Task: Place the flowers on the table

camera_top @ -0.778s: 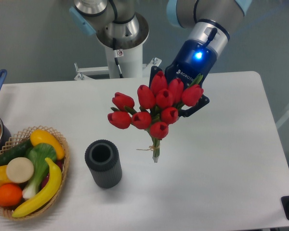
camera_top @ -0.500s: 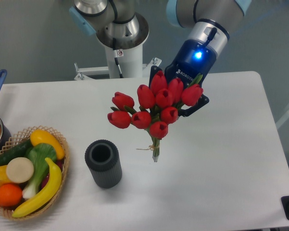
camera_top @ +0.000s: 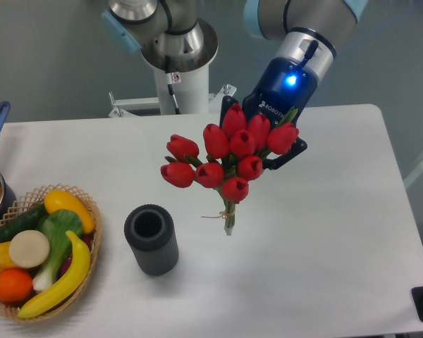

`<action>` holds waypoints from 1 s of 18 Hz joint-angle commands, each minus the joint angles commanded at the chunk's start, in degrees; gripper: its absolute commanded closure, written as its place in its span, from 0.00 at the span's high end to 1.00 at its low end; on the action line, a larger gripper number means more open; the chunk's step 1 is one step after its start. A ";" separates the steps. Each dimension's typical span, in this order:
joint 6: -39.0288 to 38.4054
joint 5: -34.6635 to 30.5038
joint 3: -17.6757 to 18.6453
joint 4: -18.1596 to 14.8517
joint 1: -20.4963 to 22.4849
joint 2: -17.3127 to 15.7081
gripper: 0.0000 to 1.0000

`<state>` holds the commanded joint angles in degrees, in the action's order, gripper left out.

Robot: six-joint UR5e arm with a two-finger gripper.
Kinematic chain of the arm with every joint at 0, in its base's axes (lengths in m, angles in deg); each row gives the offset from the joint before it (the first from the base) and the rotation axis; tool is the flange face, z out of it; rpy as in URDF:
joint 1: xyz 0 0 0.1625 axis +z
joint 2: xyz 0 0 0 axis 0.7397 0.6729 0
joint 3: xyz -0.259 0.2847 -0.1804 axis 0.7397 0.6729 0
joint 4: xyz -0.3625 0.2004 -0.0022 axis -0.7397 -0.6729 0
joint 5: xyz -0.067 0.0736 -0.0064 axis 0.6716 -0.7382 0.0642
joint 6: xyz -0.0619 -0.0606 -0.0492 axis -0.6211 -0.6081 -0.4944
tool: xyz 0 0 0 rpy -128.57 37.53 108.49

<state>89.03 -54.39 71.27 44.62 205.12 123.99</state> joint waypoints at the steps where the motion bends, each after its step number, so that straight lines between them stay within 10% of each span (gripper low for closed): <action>1: 0.00 -0.09 0.00 0.00 -0.09 0.00 0.41; 18: 7.02 -24.42 3.95 -0.18 -1.32 -5.00 0.41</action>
<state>96.05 -78.81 75.22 44.45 203.80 118.99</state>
